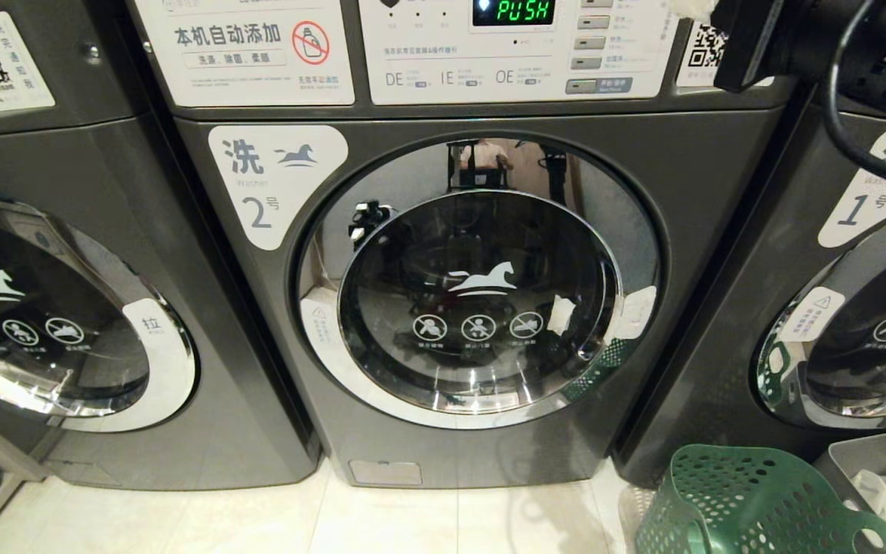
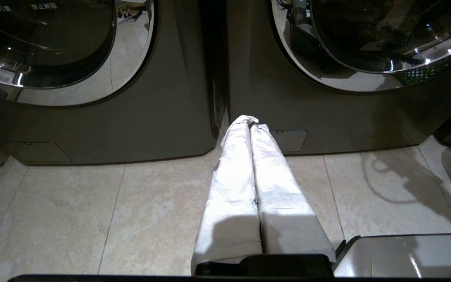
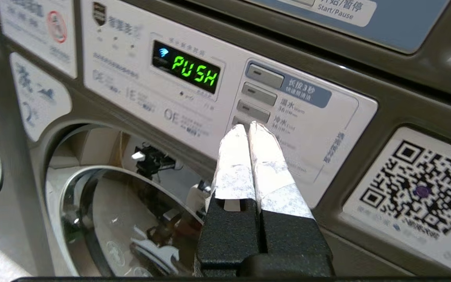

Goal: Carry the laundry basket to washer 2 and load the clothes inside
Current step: Press the washing machine switch

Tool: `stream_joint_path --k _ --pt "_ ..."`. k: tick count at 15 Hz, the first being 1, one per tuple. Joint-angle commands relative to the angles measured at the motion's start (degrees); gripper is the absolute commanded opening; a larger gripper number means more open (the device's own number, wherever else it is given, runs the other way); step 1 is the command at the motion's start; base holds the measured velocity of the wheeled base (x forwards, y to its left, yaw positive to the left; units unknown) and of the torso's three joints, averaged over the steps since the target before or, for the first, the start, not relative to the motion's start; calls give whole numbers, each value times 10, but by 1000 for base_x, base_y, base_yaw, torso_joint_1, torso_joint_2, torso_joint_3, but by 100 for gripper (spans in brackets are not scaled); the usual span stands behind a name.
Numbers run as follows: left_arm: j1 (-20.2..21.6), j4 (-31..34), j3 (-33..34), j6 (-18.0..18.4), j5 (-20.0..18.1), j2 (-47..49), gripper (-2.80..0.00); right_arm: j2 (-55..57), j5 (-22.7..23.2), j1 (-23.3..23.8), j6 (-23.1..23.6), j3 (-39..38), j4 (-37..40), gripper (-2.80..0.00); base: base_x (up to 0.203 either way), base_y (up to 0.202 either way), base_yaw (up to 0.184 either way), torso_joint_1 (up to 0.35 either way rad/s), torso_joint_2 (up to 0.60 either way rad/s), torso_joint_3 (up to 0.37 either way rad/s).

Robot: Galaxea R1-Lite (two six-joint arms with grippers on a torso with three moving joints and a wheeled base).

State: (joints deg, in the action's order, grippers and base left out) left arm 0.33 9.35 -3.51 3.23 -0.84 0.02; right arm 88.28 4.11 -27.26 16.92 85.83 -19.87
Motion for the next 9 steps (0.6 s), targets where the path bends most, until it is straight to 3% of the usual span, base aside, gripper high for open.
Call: stream_joint_path --k 1,9 --pt "0 1 0 0 0 0 -280 47 -7 -2 0 43 -2 -280 0 0 0 0 0 0" --pt "0 1 0 0 0 0 -280 126 -12 -1 0 135 -2 -280 0 0 0 0 0 0"
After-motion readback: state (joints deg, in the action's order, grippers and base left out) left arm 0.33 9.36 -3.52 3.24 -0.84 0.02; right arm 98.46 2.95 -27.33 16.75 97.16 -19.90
